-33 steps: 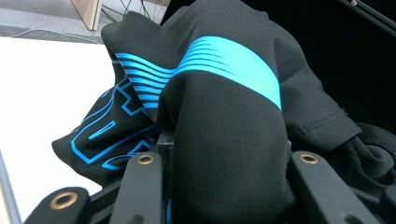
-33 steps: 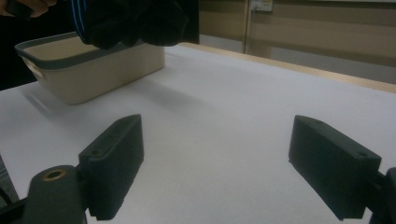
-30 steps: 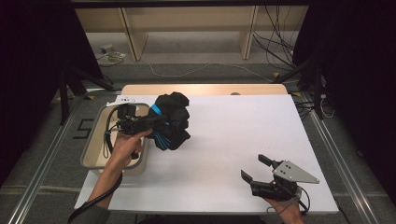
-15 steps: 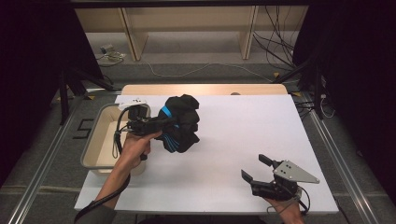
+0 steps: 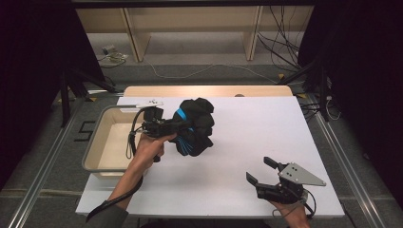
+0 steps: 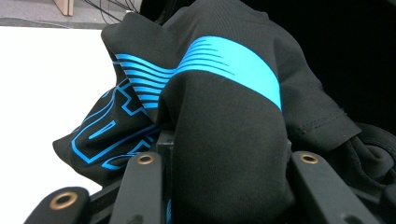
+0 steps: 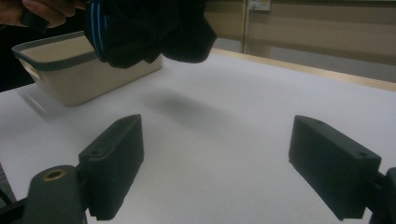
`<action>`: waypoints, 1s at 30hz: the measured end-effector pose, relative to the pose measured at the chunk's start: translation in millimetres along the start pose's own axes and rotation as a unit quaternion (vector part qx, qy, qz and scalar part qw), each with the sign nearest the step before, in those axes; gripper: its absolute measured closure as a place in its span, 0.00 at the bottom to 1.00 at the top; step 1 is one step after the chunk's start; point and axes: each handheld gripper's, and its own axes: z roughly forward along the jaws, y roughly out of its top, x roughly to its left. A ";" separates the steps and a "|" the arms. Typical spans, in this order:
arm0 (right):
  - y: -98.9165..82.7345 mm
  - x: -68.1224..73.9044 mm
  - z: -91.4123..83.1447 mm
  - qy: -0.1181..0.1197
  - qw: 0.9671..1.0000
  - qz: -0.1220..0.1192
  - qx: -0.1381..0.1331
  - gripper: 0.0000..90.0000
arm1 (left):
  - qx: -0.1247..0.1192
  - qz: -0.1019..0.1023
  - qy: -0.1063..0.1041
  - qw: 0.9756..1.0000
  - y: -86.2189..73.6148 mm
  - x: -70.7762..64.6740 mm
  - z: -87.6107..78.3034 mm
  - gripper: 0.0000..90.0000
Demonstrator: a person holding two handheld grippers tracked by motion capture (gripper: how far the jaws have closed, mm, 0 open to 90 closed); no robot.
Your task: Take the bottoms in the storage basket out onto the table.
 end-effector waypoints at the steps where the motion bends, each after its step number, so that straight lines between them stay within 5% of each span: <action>1: 0.0 -0.1 -0.2 0.000 1.000 0.001 0.000 0.21 | 0.001 0.000 0.000 1.000 -0.2 -0.5 2.0 0.68; 23: 0.1 -0.6 0.0 0.001 1.000 0.000 -0.002 0.21 | 0.019 -0.004 -0.006 1.000 -5.2 -5.5 31.2 0.68; 30: 0.0 -0.7 -0.4 0.002 1.000 0.000 -0.001 0.21 | 0.028 0.010 -0.002 1.000 -7.1 -12.4 40.7 0.68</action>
